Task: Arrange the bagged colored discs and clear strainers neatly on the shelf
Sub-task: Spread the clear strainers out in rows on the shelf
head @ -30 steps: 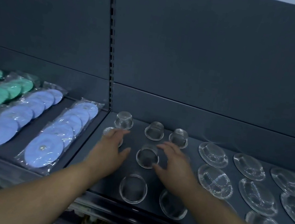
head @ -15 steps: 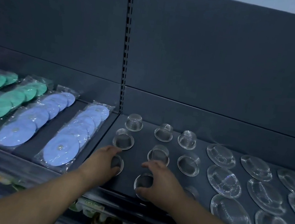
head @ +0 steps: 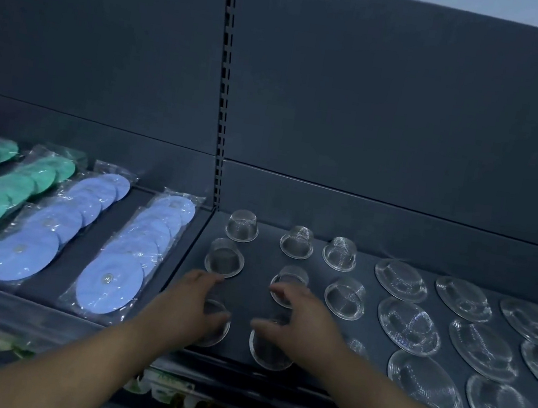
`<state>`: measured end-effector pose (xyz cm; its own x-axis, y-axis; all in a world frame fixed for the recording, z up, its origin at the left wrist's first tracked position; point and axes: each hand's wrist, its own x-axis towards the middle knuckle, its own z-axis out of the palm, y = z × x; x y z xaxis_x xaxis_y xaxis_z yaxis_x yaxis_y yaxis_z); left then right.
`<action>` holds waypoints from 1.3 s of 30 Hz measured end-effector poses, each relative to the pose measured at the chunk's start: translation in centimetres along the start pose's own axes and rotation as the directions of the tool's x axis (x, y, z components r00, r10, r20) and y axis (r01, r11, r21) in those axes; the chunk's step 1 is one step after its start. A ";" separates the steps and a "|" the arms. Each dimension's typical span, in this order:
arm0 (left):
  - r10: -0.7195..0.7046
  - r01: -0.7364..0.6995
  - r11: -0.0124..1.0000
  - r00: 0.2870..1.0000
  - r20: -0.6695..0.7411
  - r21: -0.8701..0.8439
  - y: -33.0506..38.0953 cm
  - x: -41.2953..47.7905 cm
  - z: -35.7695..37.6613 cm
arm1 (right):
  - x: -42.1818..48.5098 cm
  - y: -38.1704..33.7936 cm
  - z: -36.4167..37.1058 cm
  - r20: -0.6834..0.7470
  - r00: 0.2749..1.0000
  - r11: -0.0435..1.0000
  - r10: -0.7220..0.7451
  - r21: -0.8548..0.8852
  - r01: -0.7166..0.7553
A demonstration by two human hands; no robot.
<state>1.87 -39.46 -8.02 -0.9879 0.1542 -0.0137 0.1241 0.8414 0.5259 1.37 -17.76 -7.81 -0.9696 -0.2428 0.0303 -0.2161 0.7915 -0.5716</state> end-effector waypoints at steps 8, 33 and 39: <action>0.003 0.002 0.999 0.995 -0.102 0.041 -1.2 6.9 -0.9 | 4.1 1.5 -1.8 -0.091 0.988 0.984 0.128 -0.110 -0.138; 0.031 -0.032 0.998 0.999 -0.022 -0.046 -1.7 9.0 -0.2 | 7.2 2.4 -2.1 0.061 0.990 0.991 0.130 -0.026 -0.129; 0.048 -0.046 0.999 0.991 -0.126 0.016 -0.8 14.2 -0.7 | 11.1 3.8 -3.3 -0.136 0.976 0.984 0.170 -0.024 -0.175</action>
<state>-12.30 -38.32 -7.99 -0.9847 0.1281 0.1184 0.1711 0.8417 0.5121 -10.62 -15.60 -6.94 -0.9987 -0.0258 0.0440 -0.0457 0.8351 -0.5482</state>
